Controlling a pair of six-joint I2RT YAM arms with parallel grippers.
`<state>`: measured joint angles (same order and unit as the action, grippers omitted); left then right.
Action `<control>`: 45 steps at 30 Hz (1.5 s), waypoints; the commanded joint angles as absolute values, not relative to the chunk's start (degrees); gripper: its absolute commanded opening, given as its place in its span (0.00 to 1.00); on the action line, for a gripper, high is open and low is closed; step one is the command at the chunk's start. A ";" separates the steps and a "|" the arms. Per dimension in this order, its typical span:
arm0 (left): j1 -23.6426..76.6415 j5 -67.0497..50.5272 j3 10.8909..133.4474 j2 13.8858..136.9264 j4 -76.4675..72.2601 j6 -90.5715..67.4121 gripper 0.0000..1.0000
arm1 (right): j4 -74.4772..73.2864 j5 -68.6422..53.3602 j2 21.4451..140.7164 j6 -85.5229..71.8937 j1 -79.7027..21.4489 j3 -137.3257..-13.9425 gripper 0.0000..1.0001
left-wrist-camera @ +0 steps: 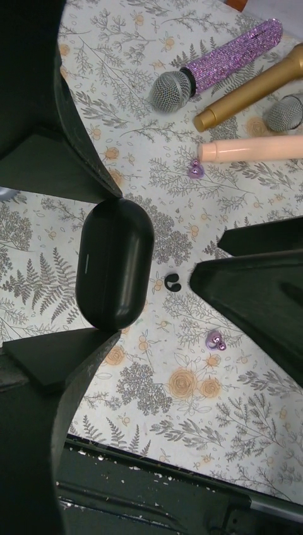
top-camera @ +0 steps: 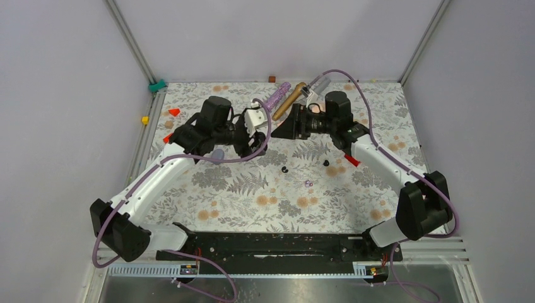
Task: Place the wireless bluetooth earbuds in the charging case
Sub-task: Pick up the charging case at the center of the board.
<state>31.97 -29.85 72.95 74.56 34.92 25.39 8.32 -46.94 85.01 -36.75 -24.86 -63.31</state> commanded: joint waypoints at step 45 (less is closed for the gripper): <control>34.89 -31.97 67.64 71.10 26.89 21.72 0.85 | 5.36 -46.91 81.30 -25.55 -34.57 -65.54 0.26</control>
<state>34.57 -30.30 68.05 73.32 29.85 22.50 2.20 -43.53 84.31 -26.89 -34.41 -64.42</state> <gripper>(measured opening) 0.774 0.400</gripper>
